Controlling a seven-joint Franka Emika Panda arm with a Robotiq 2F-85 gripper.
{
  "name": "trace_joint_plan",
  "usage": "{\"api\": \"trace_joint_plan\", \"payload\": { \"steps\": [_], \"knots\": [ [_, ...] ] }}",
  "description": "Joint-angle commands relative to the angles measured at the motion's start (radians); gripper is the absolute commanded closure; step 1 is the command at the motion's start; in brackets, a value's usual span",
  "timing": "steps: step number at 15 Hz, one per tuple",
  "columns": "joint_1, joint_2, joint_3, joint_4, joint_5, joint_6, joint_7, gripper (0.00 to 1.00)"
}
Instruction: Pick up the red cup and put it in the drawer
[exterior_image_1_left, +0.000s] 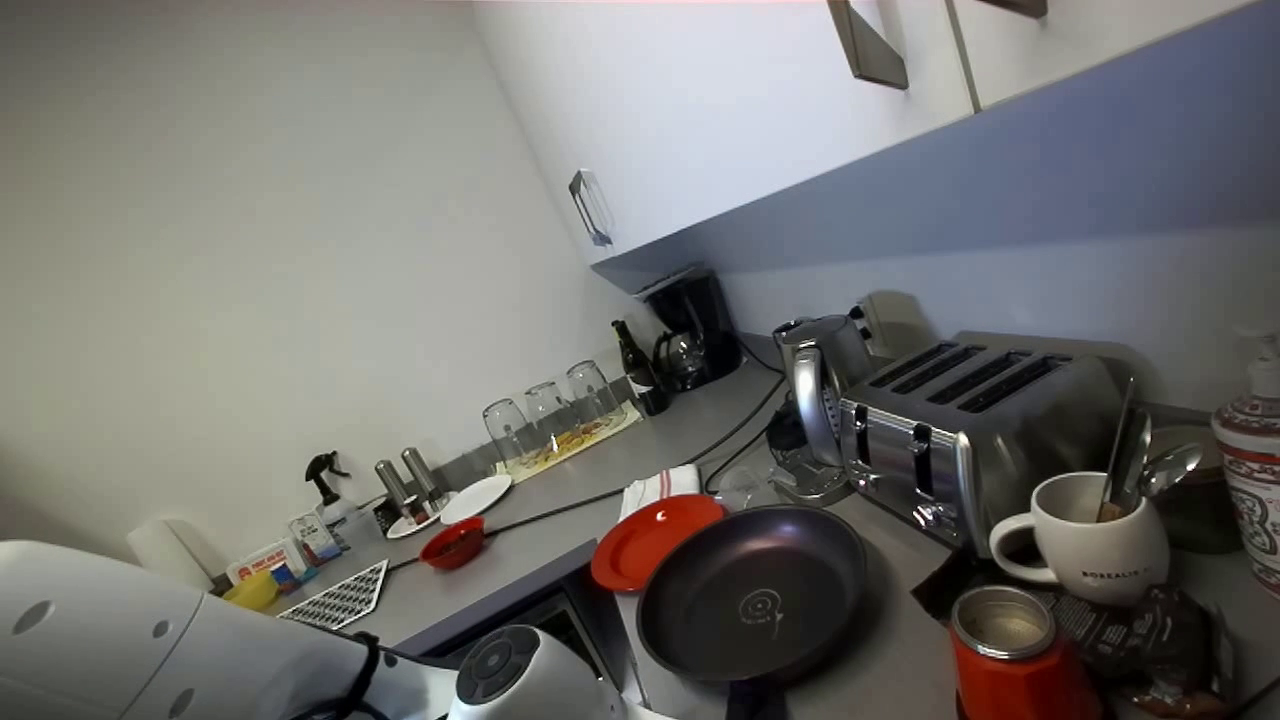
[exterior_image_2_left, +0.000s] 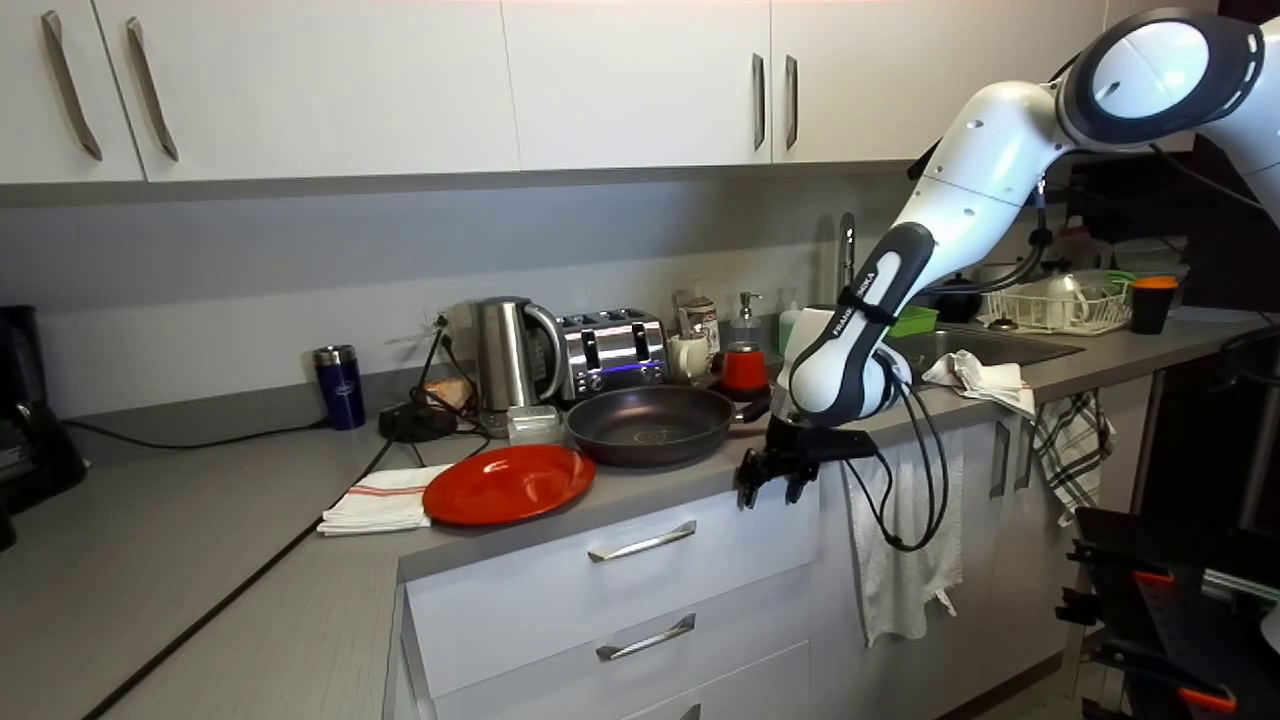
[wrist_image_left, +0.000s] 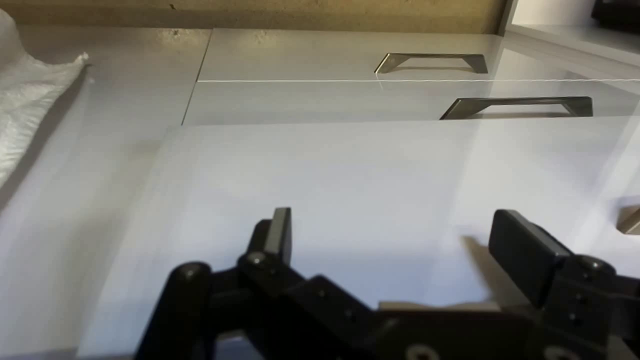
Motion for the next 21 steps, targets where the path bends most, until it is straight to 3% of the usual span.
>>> {"api": "trace_joint_plan", "payload": {
  "steps": [1, 8, 14, 21],
  "knots": [
    [0.003, -0.001, 0.003, 0.026, -0.018, -0.010, 0.018, 0.00],
    [-0.038, -0.056, 0.131, -0.046, 0.030, 0.031, -0.020, 0.00],
    [-0.118, -0.142, 0.327, -0.184, 0.118, 0.099, -0.053, 0.00],
    [-0.247, -0.340, 0.569, -0.425, 0.193, 0.177, -0.069, 0.00]
  ]
}}
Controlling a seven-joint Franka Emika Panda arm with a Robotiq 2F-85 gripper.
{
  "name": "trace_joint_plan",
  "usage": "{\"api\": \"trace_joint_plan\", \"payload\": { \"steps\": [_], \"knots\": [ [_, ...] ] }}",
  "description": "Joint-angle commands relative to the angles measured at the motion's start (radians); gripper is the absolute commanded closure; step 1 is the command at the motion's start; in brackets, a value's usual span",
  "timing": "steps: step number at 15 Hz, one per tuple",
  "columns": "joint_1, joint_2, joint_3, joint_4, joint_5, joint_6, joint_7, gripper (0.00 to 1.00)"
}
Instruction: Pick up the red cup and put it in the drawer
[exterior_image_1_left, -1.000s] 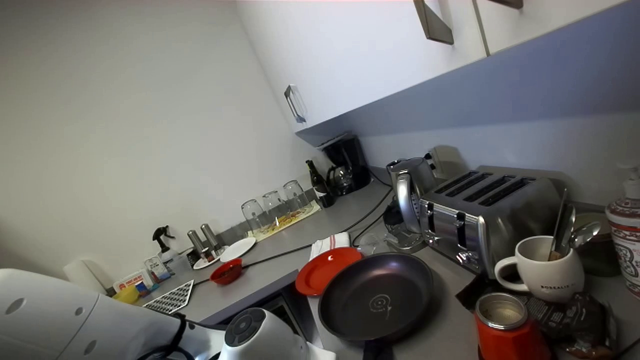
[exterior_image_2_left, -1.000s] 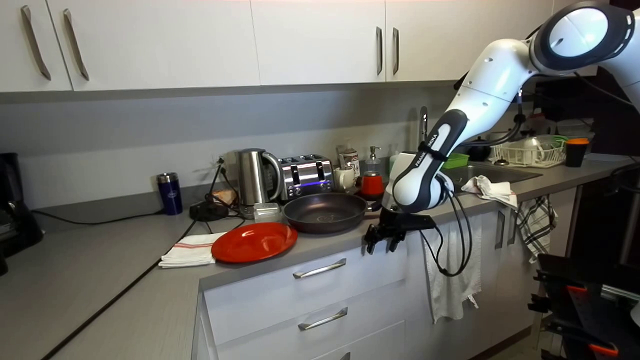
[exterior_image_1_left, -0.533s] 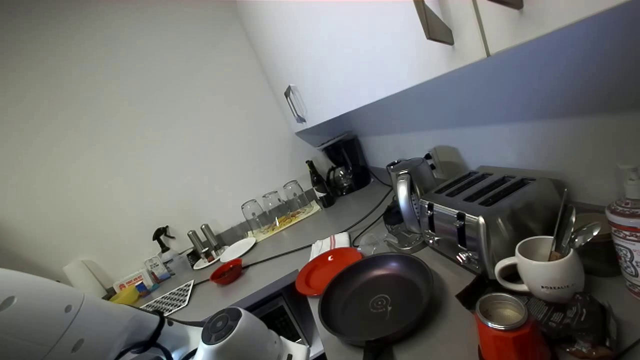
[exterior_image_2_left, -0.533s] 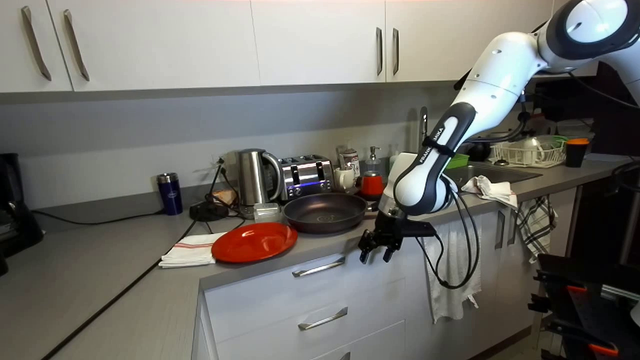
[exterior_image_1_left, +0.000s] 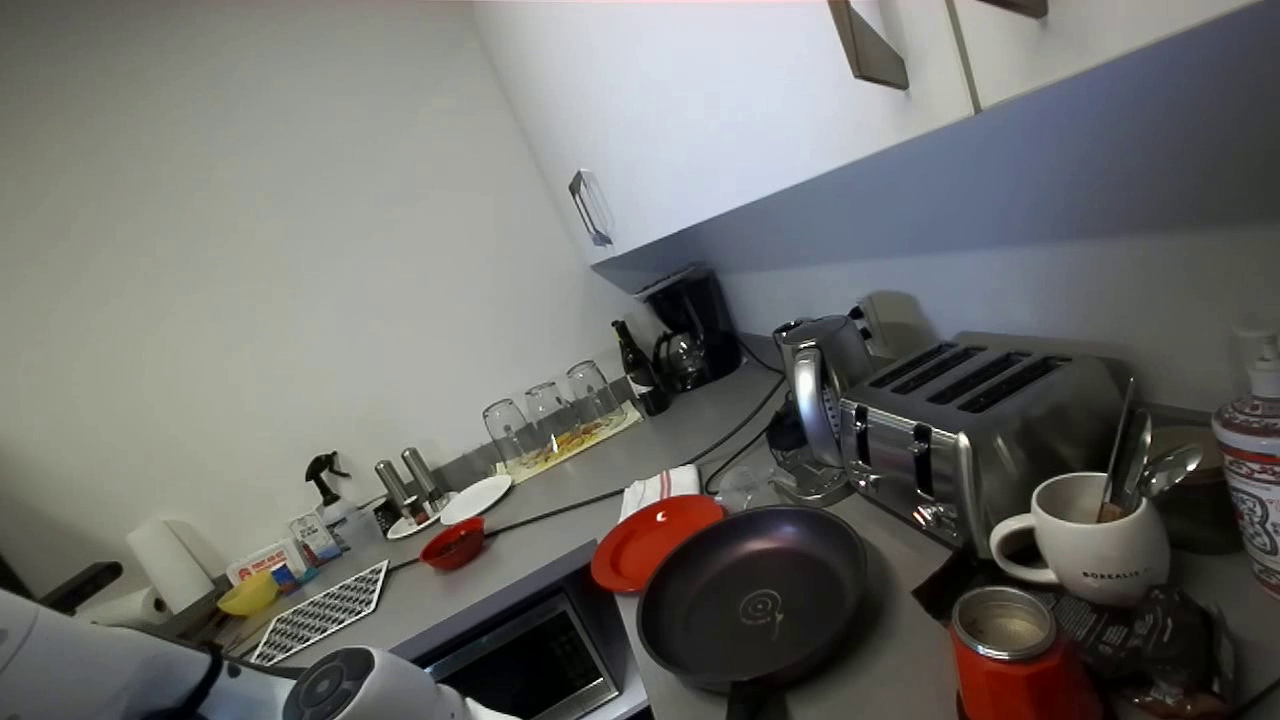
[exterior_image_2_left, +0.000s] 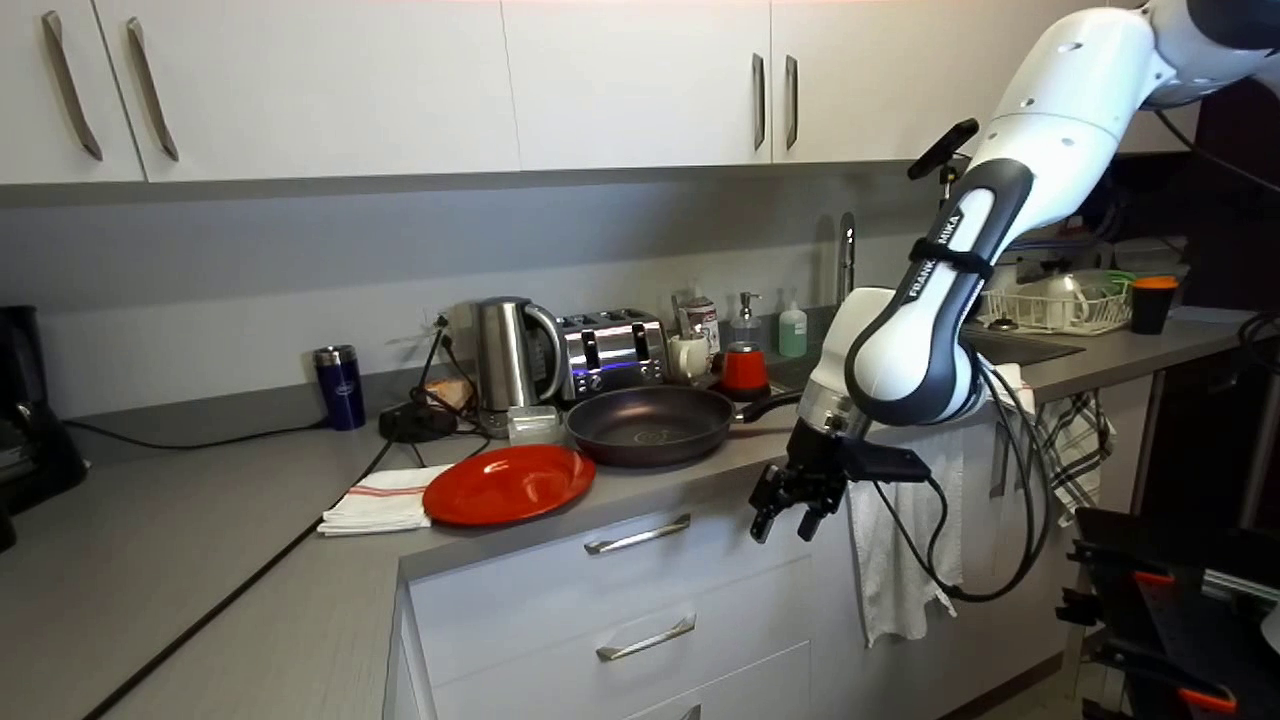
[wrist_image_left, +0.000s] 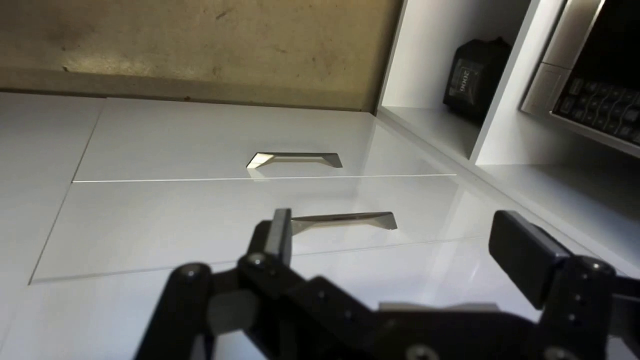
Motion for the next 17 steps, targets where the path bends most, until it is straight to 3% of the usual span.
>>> {"api": "trace_joint_plan", "payload": {
  "steps": [1, 7, 12, 13, 14, 15, 16, 17],
  "knots": [
    [-0.040, -0.167, 0.096, -0.165, 0.038, 0.036, -0.011, 0.00],
    [-0.047, -0.324, 0.220, -0.300, 0.073, 0.064, -0.003, 0.00],
    [-0.025, -0.413, 0.248, -0.353, 0.110, 0.063, -0.005, 0.00],
    [-0.035, -0.348, 0.234, -0.313, 0.072, 0.055, 0.000, 0.00],
    [-0.033, -0.363, 0.237, -0.322, 0.076, 0.055, 0.000, 0.00],
    [0.113, -0.373, 0.078, -0.334, 0.001, 0.056, 0.062, 0.00],
    [-0.032, -0.379, 0.238, -0.331, 0.078, 0.055, 0.000, 0.00],
    [-0.032, -0.381, 0.238, -0.332, 0.078, 0.055, 0.000, 0.00]
  ]
}}
